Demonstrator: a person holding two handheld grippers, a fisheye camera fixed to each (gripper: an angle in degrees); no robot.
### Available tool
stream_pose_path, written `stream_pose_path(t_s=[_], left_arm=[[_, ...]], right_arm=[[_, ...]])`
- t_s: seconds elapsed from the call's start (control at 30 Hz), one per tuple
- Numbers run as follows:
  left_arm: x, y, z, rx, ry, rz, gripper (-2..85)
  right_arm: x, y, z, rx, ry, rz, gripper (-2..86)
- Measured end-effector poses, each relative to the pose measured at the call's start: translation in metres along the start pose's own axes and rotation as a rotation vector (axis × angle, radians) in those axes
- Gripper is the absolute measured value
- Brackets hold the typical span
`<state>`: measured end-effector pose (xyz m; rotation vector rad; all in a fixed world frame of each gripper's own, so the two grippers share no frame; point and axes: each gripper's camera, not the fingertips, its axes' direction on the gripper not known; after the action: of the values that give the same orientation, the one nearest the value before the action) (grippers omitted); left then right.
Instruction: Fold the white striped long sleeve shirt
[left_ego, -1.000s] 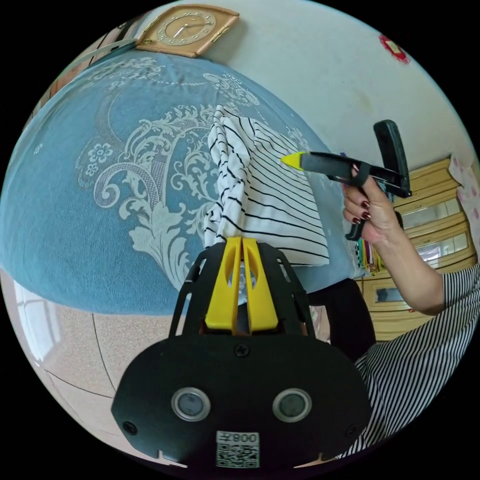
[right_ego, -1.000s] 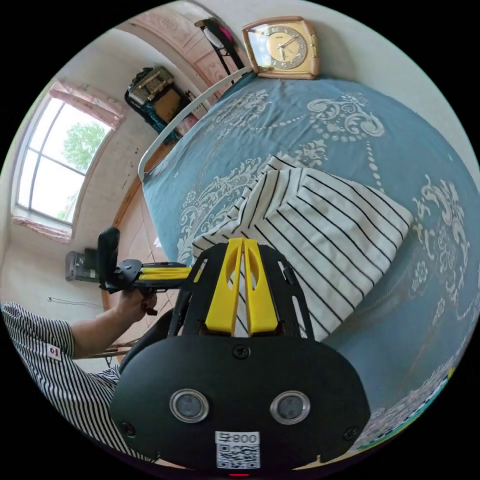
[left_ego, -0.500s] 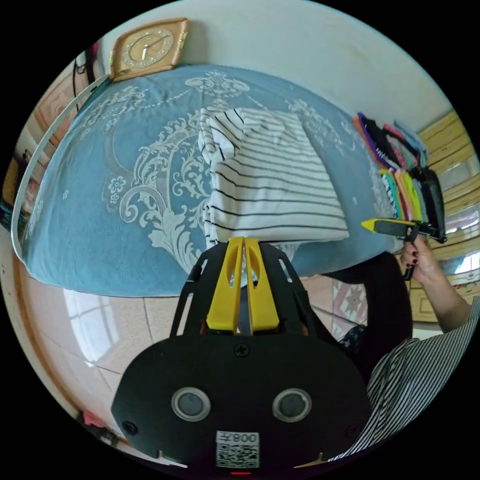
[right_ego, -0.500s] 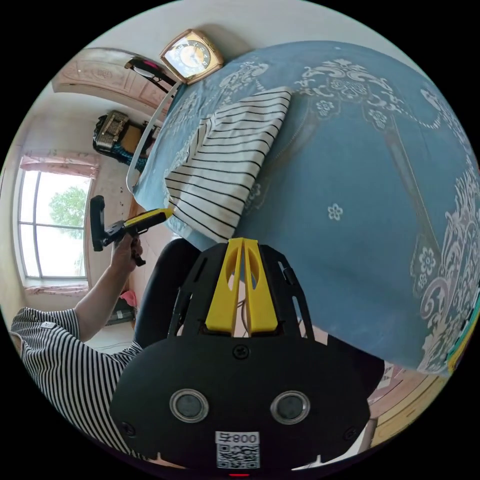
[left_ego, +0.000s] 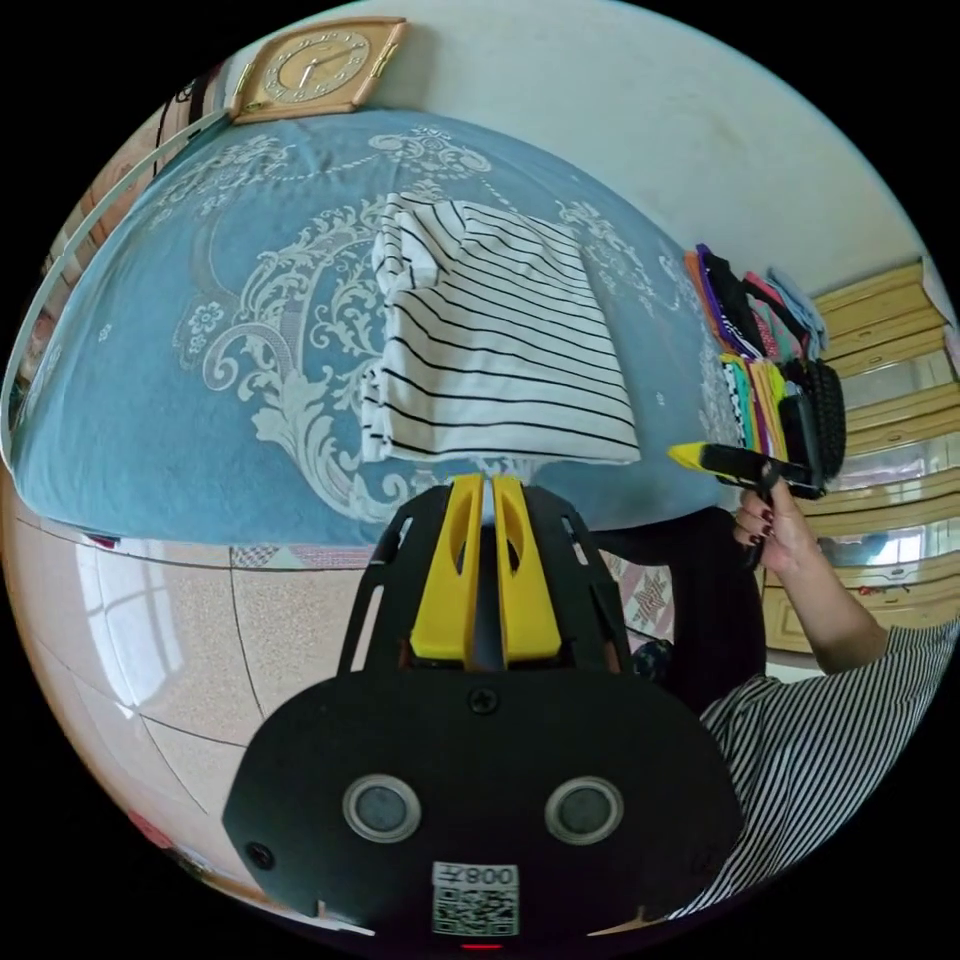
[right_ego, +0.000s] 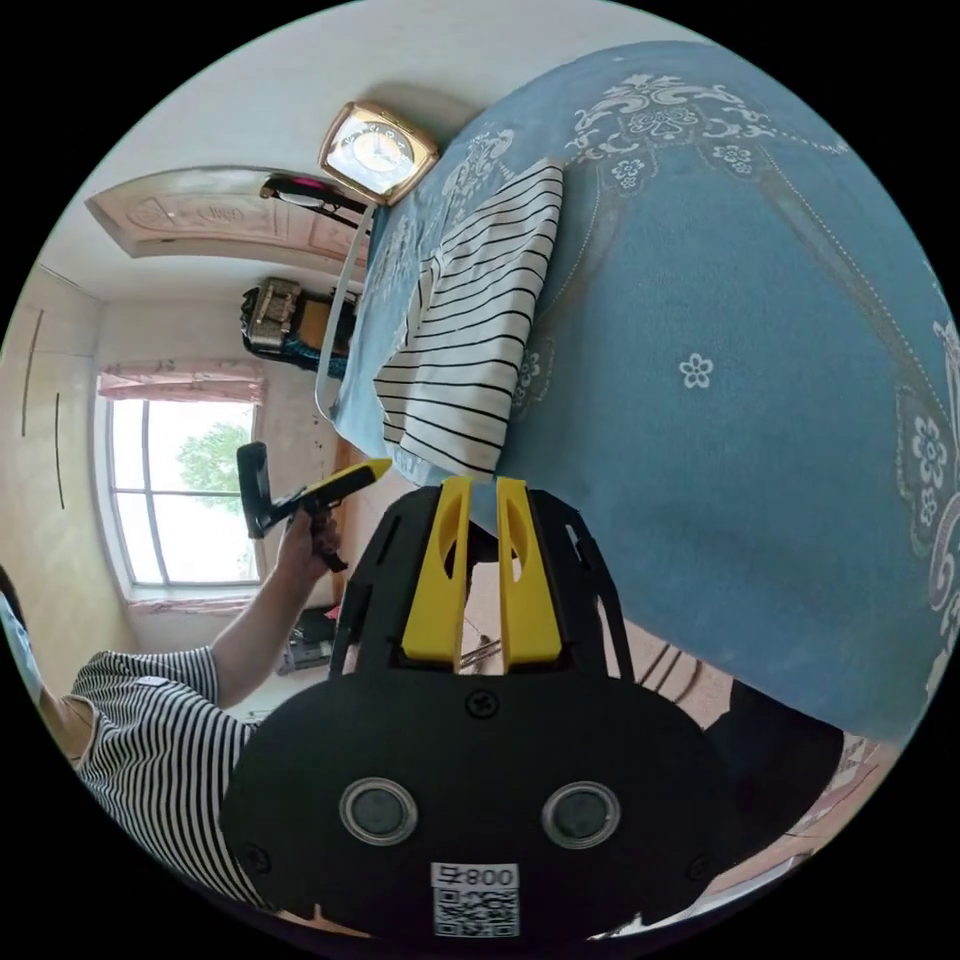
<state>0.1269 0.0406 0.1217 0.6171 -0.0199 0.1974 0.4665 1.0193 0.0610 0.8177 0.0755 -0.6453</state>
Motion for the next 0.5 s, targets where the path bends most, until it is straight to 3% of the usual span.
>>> stream_pose_path(t_s=[0.27,0.5], left_arm=[[-0.001,0.009,0.023,-0.039,0.142,0.002,2.9],[-0.011,-0.005,0.044,-0.066,0.363,-0.021,6.7]], right_arm=[[0.003,0.039,0.069,-0.046,-0.125,0.082,7.3],[-0.021,0.093,0.116,-0.058,-0.212,0.127,3.0]])
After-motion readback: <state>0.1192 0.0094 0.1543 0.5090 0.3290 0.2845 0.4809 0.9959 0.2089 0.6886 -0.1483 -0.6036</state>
